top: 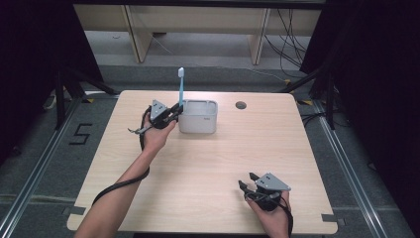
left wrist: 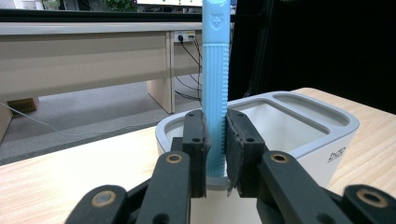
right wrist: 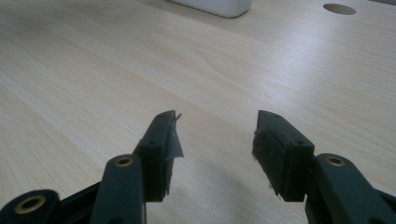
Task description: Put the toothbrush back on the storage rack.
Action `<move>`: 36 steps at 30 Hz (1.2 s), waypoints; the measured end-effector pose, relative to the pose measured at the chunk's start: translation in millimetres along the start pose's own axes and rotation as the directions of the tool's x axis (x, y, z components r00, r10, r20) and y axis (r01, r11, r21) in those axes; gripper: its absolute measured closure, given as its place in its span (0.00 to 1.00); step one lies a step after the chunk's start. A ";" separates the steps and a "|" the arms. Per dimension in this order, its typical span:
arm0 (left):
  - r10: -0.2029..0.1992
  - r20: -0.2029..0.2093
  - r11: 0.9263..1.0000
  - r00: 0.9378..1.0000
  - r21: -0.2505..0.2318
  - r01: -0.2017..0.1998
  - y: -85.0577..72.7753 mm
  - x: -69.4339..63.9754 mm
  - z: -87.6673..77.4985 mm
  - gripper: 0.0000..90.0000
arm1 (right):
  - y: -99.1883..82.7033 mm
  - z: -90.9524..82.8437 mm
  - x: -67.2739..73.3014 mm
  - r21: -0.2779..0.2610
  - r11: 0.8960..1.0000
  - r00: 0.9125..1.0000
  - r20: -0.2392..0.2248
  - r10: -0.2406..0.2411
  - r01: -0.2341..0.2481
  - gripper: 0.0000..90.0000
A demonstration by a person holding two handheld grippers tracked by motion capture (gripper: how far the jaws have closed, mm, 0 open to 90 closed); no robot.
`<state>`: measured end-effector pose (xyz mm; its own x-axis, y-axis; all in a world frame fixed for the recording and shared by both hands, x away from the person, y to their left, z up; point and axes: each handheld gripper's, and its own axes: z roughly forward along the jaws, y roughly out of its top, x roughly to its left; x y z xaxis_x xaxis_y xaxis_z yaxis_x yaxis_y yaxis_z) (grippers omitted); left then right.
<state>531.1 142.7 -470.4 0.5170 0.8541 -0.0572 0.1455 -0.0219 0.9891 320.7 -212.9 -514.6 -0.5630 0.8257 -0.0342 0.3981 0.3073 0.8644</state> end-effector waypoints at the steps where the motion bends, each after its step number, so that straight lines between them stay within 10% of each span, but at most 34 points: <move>1: 0.000 -0.001 1.000 1.000 0.001 0.000 -0.2 0.1 0.0 0.87 | 0.0 0.0 -0.1 -0.001 1.000 1.000 0.002 -0.001 0.001 0.55; 23: -0.009 -0.007 1.000 1.000 0.001 0.009 -3.1 1.7 -0.8 0.86 | 0.0 0.2 0.2 0.002 1.000 1.000 -0.003 0.001 -0.001 0.55; 36: -0.021 -0.016 0.999 1.000 -0.025 0.021 -2.6 2.0 -16.4 0.68 | 0.0 0.0 0.2 0.002 1.000 1.000 0.000 -0.001 0.001 0.54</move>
<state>517.9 153.0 -470.8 0.4999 0.8628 -0.0758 0.1352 0.0087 0.9908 320.5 -212.7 -514.6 -0.5635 0.8254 -0.0352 0.3988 0.3091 0.8634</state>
